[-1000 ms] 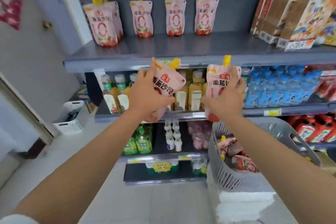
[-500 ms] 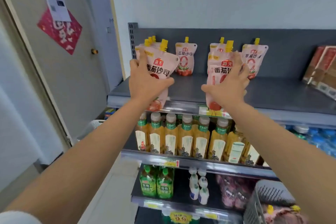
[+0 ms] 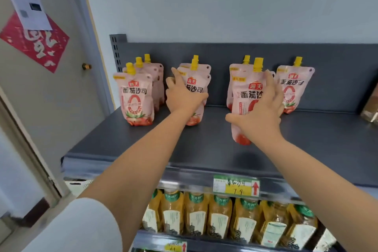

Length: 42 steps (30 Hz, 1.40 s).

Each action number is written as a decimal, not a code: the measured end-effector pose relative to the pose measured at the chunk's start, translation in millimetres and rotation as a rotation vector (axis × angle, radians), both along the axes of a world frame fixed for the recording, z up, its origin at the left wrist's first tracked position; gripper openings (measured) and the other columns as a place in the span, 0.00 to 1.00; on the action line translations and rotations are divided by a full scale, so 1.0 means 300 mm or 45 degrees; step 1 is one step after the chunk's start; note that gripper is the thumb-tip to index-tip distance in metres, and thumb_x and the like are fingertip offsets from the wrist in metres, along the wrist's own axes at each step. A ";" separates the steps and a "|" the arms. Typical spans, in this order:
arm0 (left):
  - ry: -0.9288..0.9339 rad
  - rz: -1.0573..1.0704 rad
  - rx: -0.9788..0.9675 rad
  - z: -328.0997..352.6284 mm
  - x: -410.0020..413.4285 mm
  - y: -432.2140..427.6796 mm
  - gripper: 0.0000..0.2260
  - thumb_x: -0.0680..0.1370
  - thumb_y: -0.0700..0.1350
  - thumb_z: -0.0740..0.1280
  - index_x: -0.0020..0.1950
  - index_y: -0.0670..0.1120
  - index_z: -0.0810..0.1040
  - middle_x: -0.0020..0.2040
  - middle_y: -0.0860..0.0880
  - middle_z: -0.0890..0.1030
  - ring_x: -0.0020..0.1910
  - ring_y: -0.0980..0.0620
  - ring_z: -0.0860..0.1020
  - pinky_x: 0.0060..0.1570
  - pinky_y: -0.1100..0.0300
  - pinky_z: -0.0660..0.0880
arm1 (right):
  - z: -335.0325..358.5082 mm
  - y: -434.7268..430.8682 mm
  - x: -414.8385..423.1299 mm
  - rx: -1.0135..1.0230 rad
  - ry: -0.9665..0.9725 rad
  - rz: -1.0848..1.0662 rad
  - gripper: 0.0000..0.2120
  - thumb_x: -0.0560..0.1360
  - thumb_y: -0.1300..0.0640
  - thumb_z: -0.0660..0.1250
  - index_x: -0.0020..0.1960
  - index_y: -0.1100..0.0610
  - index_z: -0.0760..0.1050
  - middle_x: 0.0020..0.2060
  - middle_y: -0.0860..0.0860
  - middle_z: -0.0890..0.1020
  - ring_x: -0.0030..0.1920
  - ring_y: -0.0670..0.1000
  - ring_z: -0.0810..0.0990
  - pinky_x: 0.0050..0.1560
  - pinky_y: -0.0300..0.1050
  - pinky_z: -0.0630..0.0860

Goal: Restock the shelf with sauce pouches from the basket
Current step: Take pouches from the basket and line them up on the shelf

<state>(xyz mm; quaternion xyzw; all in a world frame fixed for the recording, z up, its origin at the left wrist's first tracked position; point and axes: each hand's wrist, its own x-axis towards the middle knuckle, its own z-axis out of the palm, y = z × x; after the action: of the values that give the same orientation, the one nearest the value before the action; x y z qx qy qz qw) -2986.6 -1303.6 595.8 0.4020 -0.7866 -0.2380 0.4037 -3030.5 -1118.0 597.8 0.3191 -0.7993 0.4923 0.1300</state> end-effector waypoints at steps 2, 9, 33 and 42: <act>0.005 0.012 -0.013 -0.009 -0.043 -0.026 0.54 0.64 0.59 0.75 0.79 0.48 0.44 0.69 0.45 0.61 0.64 0.44 0.69 0.55 0.51 0.73 | -0.024 -0.001 -0.028 0.024 -0.001 0.006 0.59 0.60 0.56 0.79 0.76 0.43 0.41 0.76 0.51 0.49 0.74 0.57 0.51 0.68 0.64 0.59; 0.119 0.042 0.041 -0.020 -0.105 -0.063 0.57 0.63 0.62 0.77 0.79 0.47 0.43 0.68 0.44 0.62 0.64 0.44 0.69 0.54 0.49 0.75 | -0.070 -0.009 -0.072 0.024 -0.019 -0.039 0.59 0.59 0.57 0.80 0.76 0.42 0.43 0.74 0.50 0.52 0.72 0.57 0.54 0.67 0.64 0.60; -0.269 -1.053 0.421 -0.067 0.270 -0.099 0.36 0.65 0.34 0.77 0.69 0.48 0.68 0.58 0.51 0.79 0.56 0.53 0.79 0.57 0.57 0.76 | -0.075 -0.397 0.128 -0.173 -0.030 0.015 0.57 0.61 0.54 0.80 0.77 0.48 0.45 0.71 0.56 0.54 0.71 0.58 0.56 0.67 0.58 0.65; -0.030 -0.944 0.232 -0.095 0.237 -0.152 0.24 0.69 0.38 0.76 0.63 0.48 0.74 0.57 0.52 0.81 0.56 0.54 0.79 0.55 0.60 0.78 | -0.108 -0.396 0.078 -0.214 0.025 0.266 0.56 0.62 0.59 0.81 0.77 0.48 0.47 0.69 0.52 0.56 0.70 0.53 0.60 0.65 0.43 0.67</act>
<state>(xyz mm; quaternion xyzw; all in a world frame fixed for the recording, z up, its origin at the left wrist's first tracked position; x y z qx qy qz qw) -2915.4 -1349.4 567.2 0.1273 -0.8589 -0.4321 0.2436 -3007.2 -1236.7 565.3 0.3937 -0.7163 0.5651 0.1121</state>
